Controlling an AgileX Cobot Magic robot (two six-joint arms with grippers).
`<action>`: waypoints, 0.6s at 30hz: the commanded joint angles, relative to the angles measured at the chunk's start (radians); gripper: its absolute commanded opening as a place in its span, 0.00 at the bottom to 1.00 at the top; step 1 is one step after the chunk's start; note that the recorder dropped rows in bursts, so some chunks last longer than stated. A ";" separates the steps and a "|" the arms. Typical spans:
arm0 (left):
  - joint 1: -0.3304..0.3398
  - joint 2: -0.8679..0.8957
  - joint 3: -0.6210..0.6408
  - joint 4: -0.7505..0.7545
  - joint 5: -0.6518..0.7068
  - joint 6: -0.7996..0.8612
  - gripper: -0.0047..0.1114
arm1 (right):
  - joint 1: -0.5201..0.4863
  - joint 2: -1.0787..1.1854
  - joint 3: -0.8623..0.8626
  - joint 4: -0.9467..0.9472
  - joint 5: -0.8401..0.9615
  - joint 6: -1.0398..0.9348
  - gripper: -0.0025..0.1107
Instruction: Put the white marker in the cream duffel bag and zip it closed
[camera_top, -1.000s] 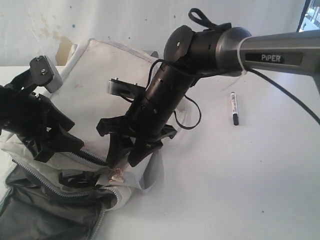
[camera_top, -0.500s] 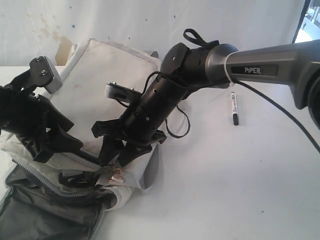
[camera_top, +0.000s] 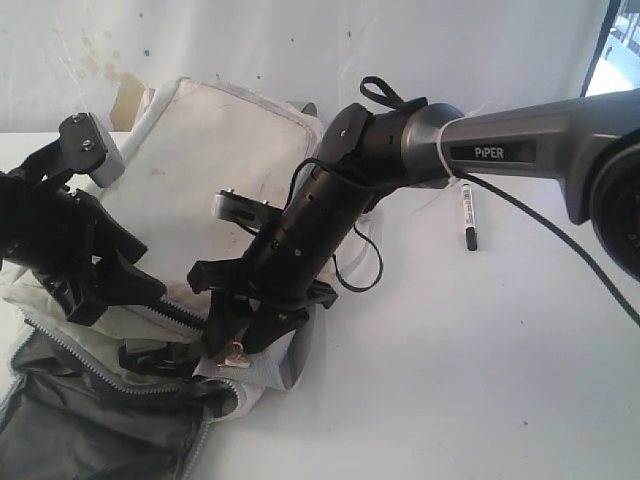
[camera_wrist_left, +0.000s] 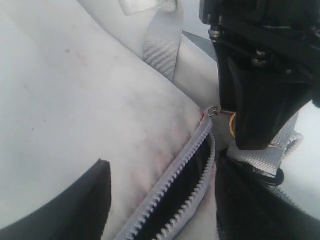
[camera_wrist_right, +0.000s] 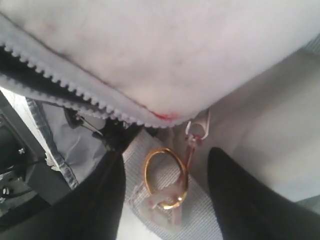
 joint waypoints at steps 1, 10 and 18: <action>0.000 -0.010 0.002 -0.003 0.002 -0.009 0.60 | -0.007 0.010 0.001 0.024 -0.004 0.037 0.45; 0.000 -0.010 0.002 -0.003 0.002 -0.011 0.60 | 0.012 0.053 0.001 0.047 0.003 -0.050 0.25; 0.000 -0.010 0.002 0.014 0.004 -0.011 0.60 | -0.027 0.021 -0.002 0.045 0.077 -0.073 0.02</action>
